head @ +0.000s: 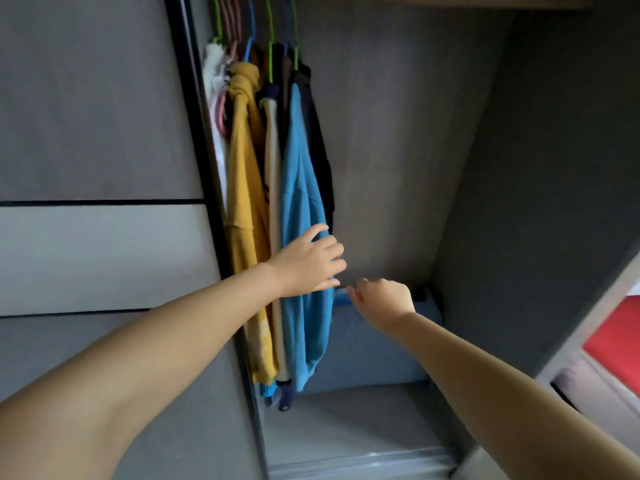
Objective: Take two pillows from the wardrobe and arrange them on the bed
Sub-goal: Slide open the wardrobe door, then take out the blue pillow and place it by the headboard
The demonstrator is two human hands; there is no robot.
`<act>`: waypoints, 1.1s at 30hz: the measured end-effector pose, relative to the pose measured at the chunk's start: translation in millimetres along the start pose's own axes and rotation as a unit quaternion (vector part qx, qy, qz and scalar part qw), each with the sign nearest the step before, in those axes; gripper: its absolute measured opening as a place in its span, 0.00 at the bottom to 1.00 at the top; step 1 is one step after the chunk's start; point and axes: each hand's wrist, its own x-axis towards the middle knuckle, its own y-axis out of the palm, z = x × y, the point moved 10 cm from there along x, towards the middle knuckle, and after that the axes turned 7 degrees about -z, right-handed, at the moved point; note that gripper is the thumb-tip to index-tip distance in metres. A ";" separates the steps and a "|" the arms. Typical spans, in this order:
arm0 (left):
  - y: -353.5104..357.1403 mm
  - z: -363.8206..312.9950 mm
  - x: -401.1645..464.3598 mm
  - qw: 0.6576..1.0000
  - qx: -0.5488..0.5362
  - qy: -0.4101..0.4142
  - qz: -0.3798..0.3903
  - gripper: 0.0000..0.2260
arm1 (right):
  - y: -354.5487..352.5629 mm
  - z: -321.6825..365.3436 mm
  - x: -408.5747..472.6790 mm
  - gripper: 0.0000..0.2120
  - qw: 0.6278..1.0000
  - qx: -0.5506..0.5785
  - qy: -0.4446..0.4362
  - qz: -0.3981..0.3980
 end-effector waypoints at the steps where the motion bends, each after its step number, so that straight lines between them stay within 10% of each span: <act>1: 6.1 -9.8 13.7 1.000 -0.019 -0.020 0.002 0.13 | 0.4 -26.4 -7.3 0.19 1.000 -0.007 0.018 0.007; 13: 139.7 -126.7 68.3 0.908 -0.285 -0.240 0.190 0.19 | 52.3 -194.8 -81.5 0.20 0.988 -0.050 0.071 0.124; 33: 448.2 -166.6 52.9 0.790 -0.364 -0.279 0.406 0.22 | 324.0 -235.9 60.8 0.25 0.955 0.018 0.060 0.289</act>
